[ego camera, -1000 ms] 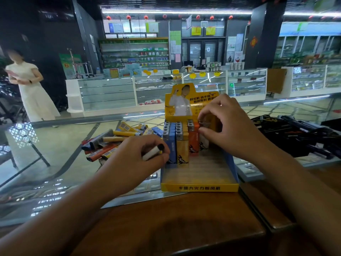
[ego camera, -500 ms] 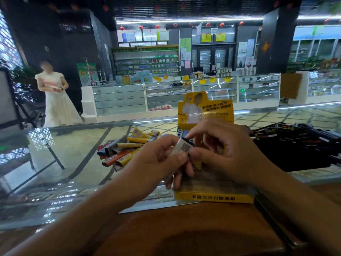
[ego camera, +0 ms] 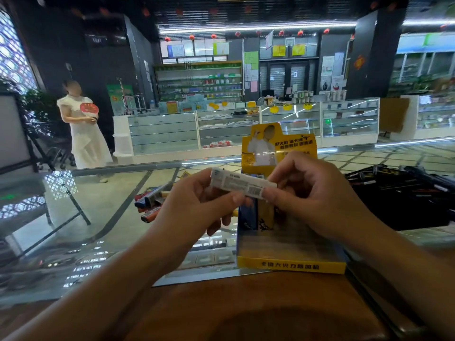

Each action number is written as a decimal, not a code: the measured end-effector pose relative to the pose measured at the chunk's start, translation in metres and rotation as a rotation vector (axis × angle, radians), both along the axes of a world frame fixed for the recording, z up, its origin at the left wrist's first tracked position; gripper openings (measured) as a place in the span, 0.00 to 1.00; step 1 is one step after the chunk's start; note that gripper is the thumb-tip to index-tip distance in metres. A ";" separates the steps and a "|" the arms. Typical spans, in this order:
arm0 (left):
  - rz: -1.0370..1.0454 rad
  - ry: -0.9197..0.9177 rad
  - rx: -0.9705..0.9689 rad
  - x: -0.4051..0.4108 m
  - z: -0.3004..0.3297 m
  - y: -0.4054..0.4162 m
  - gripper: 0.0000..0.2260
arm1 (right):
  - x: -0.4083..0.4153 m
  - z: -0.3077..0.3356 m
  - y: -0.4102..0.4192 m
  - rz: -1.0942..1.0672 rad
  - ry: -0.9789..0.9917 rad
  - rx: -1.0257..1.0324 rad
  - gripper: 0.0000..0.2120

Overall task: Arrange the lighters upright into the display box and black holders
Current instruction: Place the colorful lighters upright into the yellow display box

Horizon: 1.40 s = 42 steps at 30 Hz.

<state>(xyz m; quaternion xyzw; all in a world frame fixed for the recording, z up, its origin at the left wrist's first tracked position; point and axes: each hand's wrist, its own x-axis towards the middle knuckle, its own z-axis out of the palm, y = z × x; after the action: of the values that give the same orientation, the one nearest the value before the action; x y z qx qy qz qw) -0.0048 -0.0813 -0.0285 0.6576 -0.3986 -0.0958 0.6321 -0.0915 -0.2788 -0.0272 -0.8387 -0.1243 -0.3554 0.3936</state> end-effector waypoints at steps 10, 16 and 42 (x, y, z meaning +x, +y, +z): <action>-0.051 0.012 0.026 0.000 -0.002 -0.003 0.13 | 0.001 -0.001 0.003 0.083 0.082 -0.076 0.09; -0.140 -0.085 0.165 -0.003 -0.005 -0.004 0.12 | -0.002 0.001 0.004 0.149 0.171 -0.137 0.23; 0.087 -0.682 0.152 -0.003 -0.014 -0.014 0.11 | -0.003 0.011 -0.004 0.074 -0.034 0.035 0.10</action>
<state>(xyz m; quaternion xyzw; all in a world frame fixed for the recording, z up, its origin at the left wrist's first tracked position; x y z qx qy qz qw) -0.0076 -0.0952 -0.0427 0.7132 -0.5500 0.1272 0.4154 -0.0948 -0.2831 -0.0166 -0.8203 -0.1558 -0.3569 0.4189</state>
